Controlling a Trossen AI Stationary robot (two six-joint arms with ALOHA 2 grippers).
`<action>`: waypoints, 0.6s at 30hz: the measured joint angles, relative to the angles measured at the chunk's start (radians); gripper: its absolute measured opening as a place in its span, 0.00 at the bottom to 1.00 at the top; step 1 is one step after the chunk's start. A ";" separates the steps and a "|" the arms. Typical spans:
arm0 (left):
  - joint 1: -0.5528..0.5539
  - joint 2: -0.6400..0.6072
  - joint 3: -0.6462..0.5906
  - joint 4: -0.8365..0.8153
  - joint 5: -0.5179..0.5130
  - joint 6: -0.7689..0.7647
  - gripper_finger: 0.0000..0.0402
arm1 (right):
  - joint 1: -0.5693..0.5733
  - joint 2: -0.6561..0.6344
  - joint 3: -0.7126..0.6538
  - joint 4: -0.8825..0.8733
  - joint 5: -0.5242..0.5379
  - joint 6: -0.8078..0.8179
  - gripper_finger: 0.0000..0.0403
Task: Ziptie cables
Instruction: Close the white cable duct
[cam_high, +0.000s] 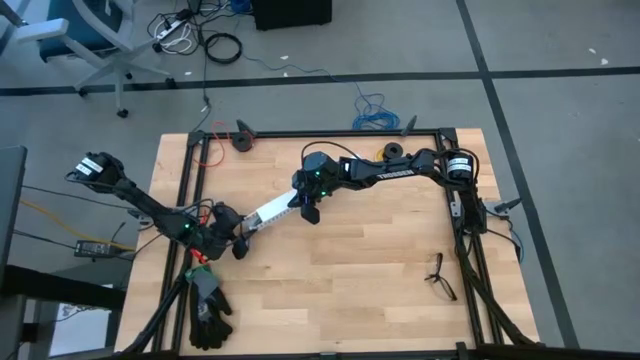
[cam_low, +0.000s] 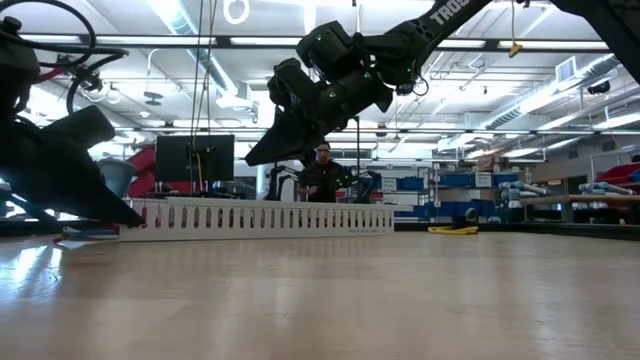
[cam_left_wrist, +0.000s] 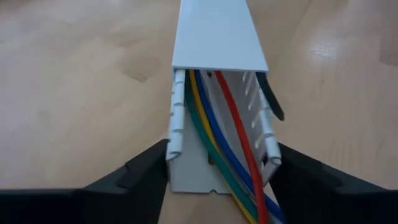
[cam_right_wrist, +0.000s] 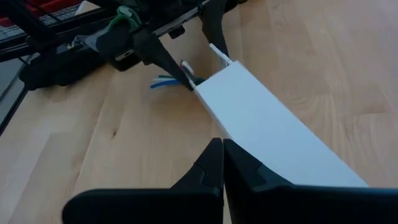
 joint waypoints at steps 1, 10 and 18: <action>0.000 0.000 0.000 -0.002 -0.007 0.013 0.62 | 0.000 0.000 0.000 -0.002 0.000 0.000 0.00; 0.000 0.000 0.000 -0.001 -0.017 0.066 0.51 | 0.000 0.000 0.000 -0.003 0.001 0.000 0.00; 0.000 0.000 0.000 -0.001 -0.017 0.063 0.52 | -0.018 0.000 0.000 -0.145 0.245 0.078 0.00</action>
